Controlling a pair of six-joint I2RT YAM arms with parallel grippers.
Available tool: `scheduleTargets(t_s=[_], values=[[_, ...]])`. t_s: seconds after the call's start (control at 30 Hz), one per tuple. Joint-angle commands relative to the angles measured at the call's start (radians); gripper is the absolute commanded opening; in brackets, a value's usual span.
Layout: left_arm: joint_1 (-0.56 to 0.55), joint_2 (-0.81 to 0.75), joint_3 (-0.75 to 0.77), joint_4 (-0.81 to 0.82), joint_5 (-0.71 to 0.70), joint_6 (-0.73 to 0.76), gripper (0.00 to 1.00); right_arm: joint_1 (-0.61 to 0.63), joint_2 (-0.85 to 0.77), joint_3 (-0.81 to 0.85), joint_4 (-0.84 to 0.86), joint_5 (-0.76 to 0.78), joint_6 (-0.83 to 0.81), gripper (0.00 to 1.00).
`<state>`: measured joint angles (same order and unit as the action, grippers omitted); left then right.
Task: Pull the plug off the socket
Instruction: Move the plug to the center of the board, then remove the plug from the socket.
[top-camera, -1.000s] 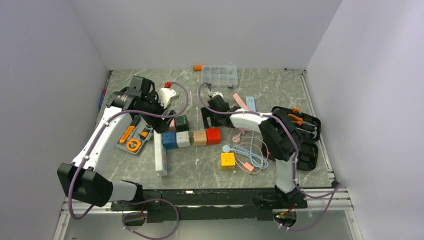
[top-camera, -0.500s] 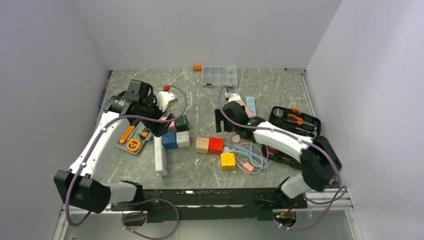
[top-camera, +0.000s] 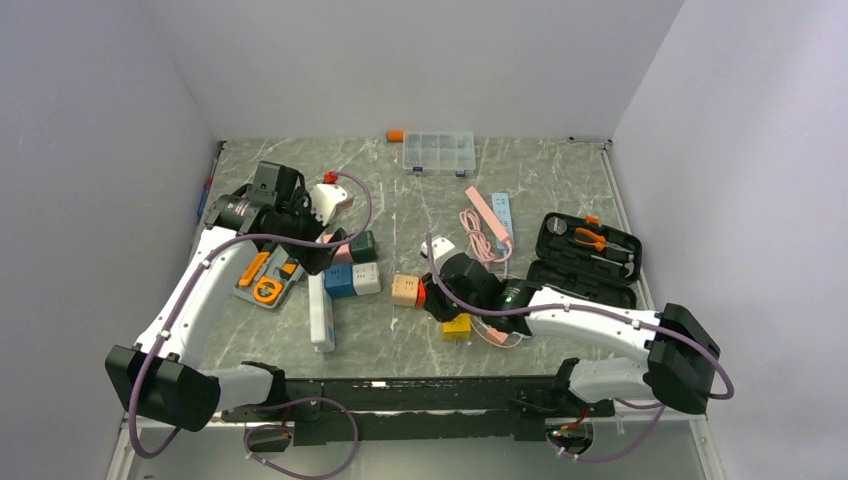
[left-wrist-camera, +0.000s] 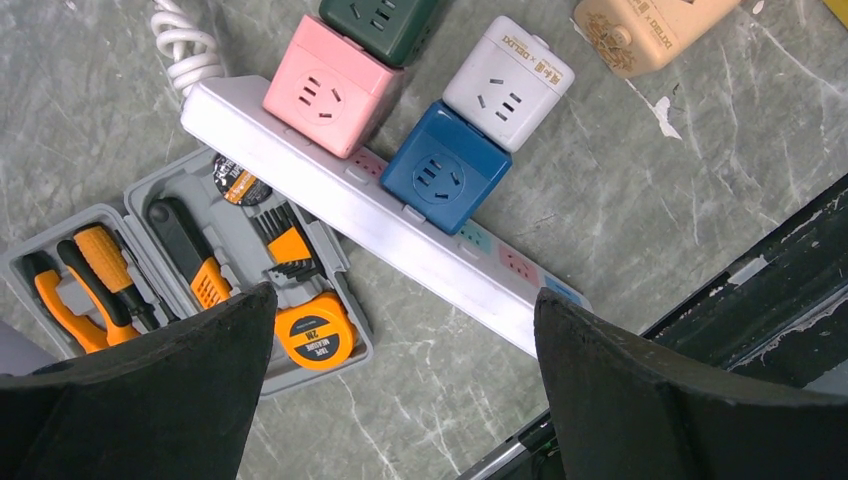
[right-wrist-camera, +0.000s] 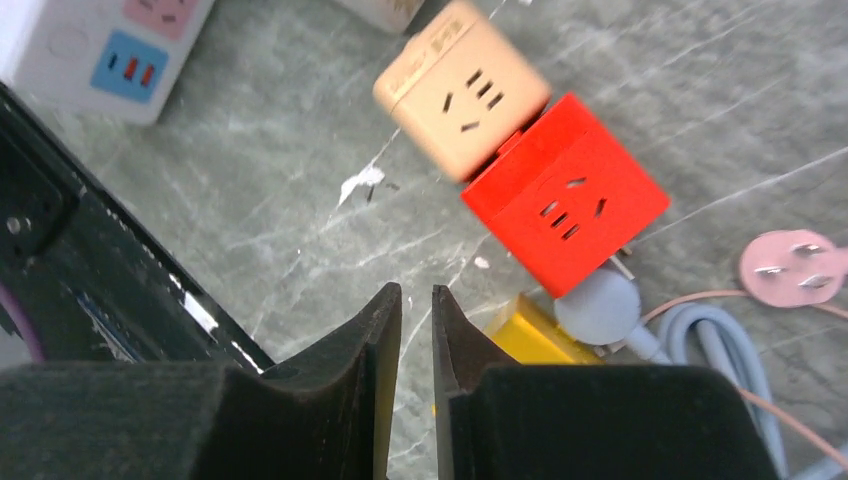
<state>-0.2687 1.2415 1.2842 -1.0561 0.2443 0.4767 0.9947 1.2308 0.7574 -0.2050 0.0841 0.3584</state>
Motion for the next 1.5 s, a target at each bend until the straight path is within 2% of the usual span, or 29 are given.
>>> scheduleTargets(t_s=[0.0,0.07,0.2,0.4,0.6,0.73,0.8,0.93,1.03,1.1,1.23,1.47], values=[[0.003,-0.003,0.000,0.013,-0.012,-0.006,0.99,0.036,0.033,-0.018,0.048,-0.027,-0.002,0.19],[0.003,-0.005,-0.005,0.016,-0.019,-0.006,0.99,0.039,0.082,-0.016,0.031,-0.009,0.000,0.18],[0.003,-0.004,-0.005,0.017,-0.034,-0.006,0.99,0.039,0.177,-0.023,-0.025,0.068,0.024,0.05],[0.002,0.005,0.007,0.002,-0.055,0.010,0.99,0.000,0.210,-0.061,-0.092,0.224,0.120,0.04],[0.002,-0.005,0.008,-0.019,-0.037,0.045,0.99,-0.163,0.155,-0.096,-0.126,0.243,0.167,0.04],[0.002,-0.009,-0.012,-0.033,-0.001,0.072,0.99,-0.175,0.063,-0.068,-0.070,0.192,0.063,0.22],[0.002,-0.008,-0.022,-0.032,0.009,0.079,0.99,-0.175,0.032,-0.036,-0.030,0.139,-0.006,0.38],[0.002,-0.006,-0.035,-0.030,0.020,0.083,0.99,-0.175,0.053,0.050,0.021,0.067,-0.122,0.76],[0.002,-0.003,-0.039,-0.036,0.027,0.084,1.00,-0.177,0.105,0.092,0.070,0.019,-0.178,0.93],[0.004,-0.004,-0.038,-0.040,0.031,0.085,0.99,-0.178,0.140,0.085,0.142,-0.063,-0.229,0.99],[0.003,-0.006,-0.036,-0.045,0.032,0.087,0.99,-0.176,0.207,0.031,0.297,-0.194,-0.302,1.00],[0.002,-0.015,-0.048,-0.049,0.030,0.097,0.99,-0.174,0.290,0.014,0.327,-0.302,-0.314,1.00]])
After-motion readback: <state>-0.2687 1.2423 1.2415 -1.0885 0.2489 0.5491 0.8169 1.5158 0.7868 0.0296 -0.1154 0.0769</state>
